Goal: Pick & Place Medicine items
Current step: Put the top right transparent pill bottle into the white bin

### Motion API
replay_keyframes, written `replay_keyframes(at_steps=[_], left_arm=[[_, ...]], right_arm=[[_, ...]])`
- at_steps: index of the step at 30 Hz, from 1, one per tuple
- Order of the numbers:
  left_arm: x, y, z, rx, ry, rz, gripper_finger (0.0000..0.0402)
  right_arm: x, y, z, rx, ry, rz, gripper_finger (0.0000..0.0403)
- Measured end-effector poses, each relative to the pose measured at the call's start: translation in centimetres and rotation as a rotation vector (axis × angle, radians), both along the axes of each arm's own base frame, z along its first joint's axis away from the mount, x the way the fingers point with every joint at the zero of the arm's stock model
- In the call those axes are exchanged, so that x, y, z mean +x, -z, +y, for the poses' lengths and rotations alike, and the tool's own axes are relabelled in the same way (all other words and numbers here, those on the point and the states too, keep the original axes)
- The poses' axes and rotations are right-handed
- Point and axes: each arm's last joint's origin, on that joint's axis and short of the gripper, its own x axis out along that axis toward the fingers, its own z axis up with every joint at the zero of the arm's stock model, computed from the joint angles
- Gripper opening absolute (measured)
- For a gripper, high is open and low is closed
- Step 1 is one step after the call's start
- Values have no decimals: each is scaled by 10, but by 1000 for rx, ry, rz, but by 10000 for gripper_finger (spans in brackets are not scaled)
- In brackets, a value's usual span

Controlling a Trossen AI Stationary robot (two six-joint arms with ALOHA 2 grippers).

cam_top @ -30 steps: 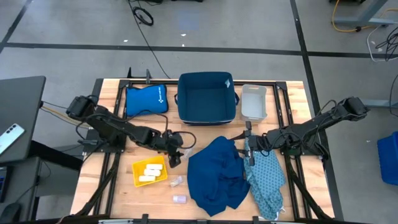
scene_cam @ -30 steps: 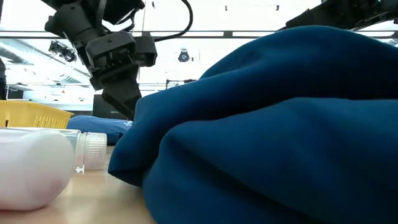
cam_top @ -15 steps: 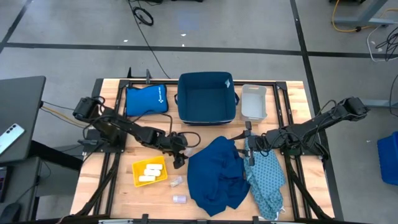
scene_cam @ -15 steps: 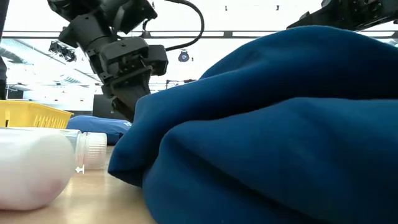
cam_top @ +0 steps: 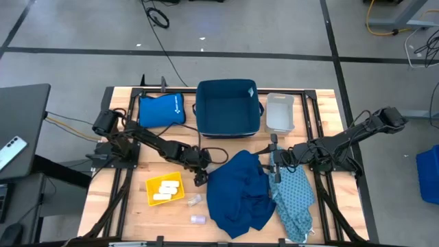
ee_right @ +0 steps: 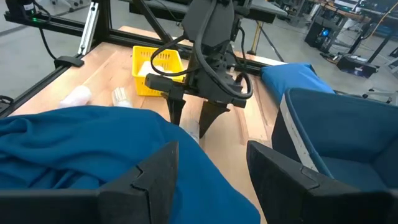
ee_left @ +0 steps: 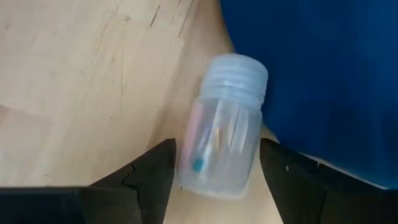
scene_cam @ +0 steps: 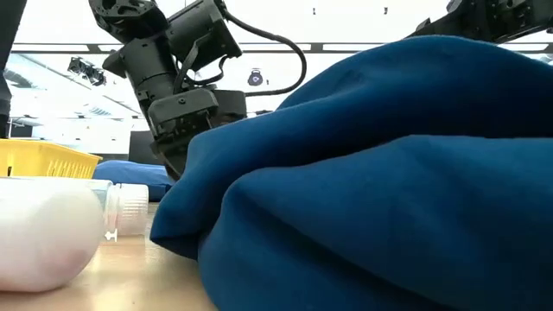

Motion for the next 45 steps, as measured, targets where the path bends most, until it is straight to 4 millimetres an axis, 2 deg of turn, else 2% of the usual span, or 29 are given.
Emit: replay_keyframes(at_steps=[4,9,16,26,37,45], left_arm=[[-1,0,1,35,5,4,211],[-1,1,1,85,36,7,156],[-2,1,1,139,62,7,156],[-6,-2,-8,315,2,-19,156],[-15,-39,-6,440,-65,-126,156],[-7,-66,-7,476,-25,-316,156]], right_arm=[[0,0,0,-2,5,0,199],[0,0,0,0,6,-1,199],[0,0,0,8,11,-1,199],[0,0,-1,11,31,-2,199],[0,1,-2,19,52,2,199],[8,5,-12,42,104,8,199]])
